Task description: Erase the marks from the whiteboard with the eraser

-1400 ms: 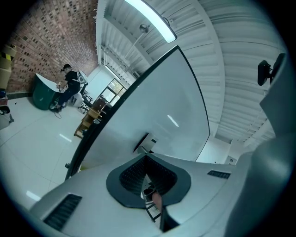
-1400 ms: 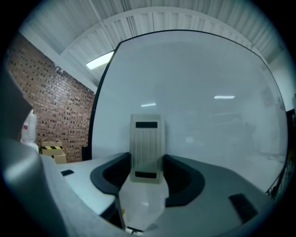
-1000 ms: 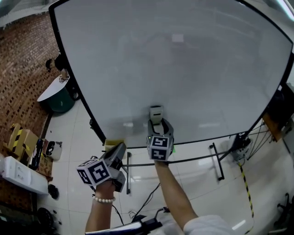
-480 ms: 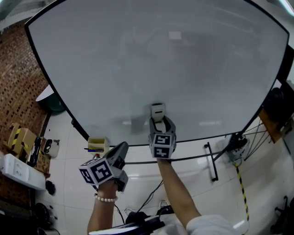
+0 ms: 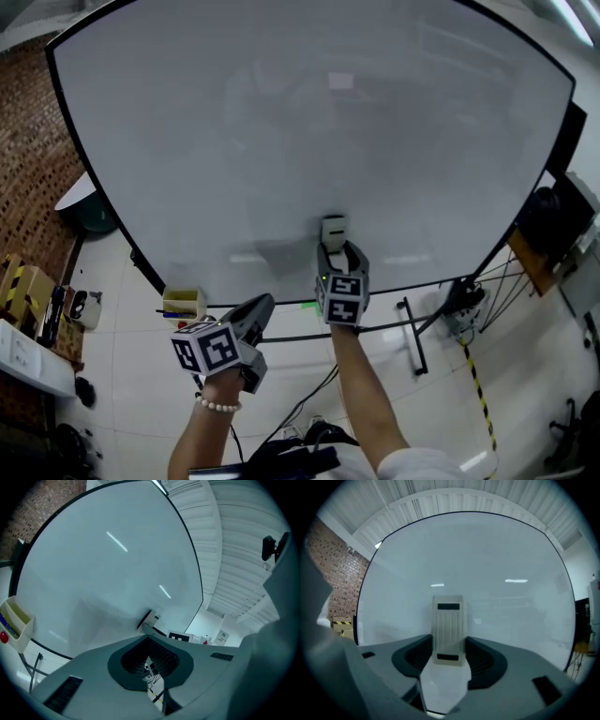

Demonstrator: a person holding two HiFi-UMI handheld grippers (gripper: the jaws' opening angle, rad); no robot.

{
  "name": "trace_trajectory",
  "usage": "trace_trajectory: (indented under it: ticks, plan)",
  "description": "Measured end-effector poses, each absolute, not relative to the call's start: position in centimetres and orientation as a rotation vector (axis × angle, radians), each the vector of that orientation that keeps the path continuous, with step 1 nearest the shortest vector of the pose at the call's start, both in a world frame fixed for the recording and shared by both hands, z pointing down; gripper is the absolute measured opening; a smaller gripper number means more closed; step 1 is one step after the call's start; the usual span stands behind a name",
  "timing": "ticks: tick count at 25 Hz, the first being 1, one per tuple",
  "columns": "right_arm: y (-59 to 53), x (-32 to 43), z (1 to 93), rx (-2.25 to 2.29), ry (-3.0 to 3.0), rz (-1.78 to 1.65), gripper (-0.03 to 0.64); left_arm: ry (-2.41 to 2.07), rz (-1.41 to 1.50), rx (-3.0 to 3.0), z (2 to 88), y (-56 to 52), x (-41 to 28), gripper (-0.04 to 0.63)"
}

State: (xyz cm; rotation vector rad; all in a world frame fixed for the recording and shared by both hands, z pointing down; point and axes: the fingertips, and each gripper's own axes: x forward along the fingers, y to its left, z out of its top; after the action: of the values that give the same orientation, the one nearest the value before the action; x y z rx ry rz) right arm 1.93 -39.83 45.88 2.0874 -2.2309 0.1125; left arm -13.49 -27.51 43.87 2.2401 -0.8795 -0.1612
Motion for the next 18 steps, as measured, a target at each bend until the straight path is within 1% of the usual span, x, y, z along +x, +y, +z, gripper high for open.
trace_trajectory:
  ticks: [10, 18]
  plan:
    - [-39.7, 7.7, 45.2, 2.109, -2.205, 0.066, 0.250, -0.793, -0.135, 2.285, 44.3, -27.7, -8.6, -0.005]
    - [-39.2, 15.5, 44.5, 2.096, -2.243, 0.073, 0.250, -0.790, -0.136, 2.279, 44.8, -28.4, -0.2, -0.004]
